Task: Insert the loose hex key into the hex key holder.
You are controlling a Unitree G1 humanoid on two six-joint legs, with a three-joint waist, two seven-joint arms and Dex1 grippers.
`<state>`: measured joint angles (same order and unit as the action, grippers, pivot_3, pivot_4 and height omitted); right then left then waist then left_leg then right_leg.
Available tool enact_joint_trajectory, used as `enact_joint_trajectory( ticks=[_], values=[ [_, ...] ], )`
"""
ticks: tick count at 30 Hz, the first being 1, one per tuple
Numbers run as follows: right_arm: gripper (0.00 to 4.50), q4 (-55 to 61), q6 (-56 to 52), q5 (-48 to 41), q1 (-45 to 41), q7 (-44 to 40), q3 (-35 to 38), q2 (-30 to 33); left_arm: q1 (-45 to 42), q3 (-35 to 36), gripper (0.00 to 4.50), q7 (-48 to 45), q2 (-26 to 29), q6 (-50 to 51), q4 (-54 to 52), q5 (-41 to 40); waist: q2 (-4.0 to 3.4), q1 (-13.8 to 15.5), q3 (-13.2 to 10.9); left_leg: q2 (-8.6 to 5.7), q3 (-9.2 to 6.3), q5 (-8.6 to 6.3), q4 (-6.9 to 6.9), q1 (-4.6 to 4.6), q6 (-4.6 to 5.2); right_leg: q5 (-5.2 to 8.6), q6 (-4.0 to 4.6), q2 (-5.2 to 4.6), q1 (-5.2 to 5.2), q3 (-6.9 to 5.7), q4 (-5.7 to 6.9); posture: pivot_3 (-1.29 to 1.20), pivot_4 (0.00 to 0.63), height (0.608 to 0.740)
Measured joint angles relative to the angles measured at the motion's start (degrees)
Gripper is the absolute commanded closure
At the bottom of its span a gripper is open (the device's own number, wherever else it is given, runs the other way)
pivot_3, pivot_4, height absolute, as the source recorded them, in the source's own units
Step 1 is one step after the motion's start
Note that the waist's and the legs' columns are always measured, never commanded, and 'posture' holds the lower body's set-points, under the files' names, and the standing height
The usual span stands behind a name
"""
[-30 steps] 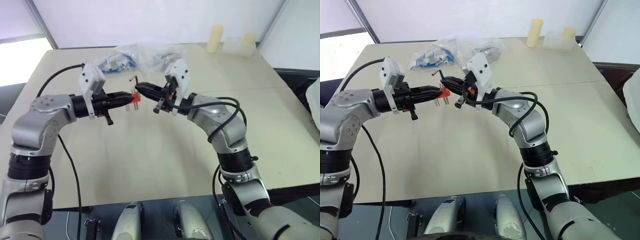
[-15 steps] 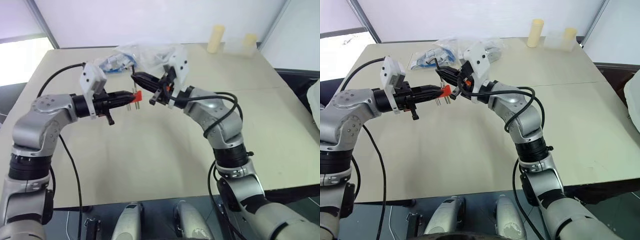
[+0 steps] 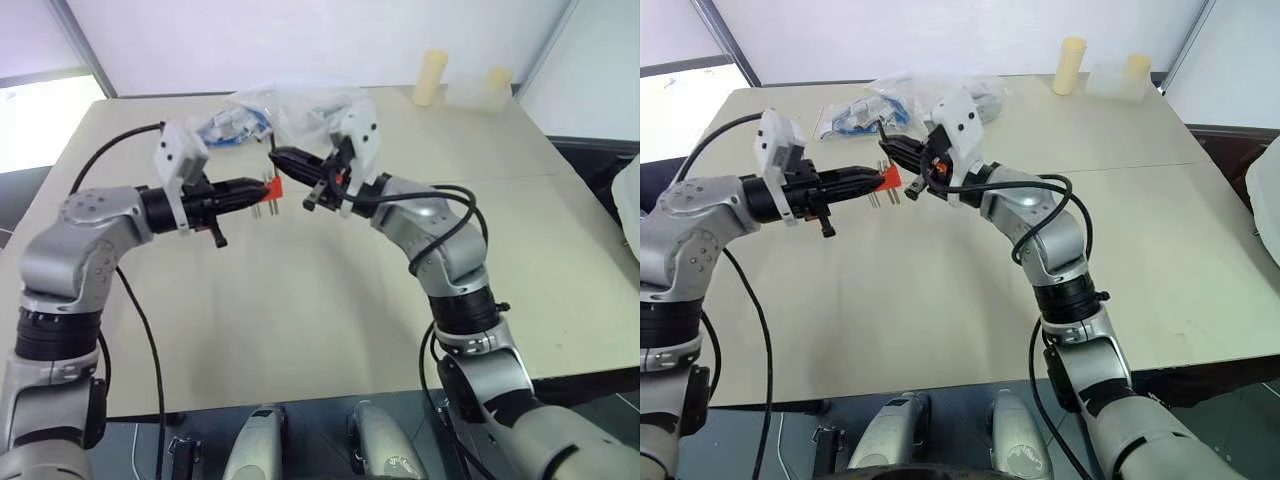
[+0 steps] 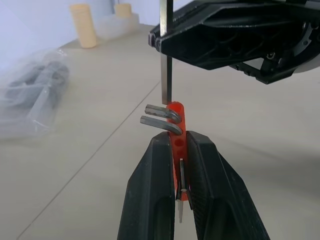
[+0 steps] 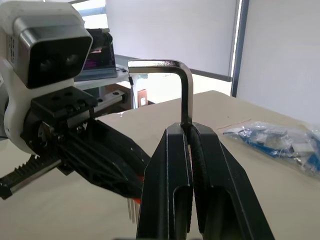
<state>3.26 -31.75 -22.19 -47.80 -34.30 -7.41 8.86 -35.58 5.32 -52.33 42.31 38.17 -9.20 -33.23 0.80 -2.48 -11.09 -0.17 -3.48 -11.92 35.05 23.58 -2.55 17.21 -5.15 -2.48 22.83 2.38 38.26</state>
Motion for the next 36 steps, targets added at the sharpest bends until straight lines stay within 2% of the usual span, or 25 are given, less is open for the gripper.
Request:
enact_joint_trajectory(
  ticks=[36],
  values=[
    [4.46, 1.64, -1.76, -0.71, 0.49, 0.28, 0.01, -0.37, 0.51, 0.03, 4.05, 0.16, 0.0, -0.33, 0.07, 0.07, 0.0, 0.0, 0.0, 0.0, 0.0, 0.0, 0.0, 0.0, 0.0, 0.0, 0.0, 0.0, 0.0, 0.0, 0.0, 0.0, 0.15, 0.74]
  ],
)
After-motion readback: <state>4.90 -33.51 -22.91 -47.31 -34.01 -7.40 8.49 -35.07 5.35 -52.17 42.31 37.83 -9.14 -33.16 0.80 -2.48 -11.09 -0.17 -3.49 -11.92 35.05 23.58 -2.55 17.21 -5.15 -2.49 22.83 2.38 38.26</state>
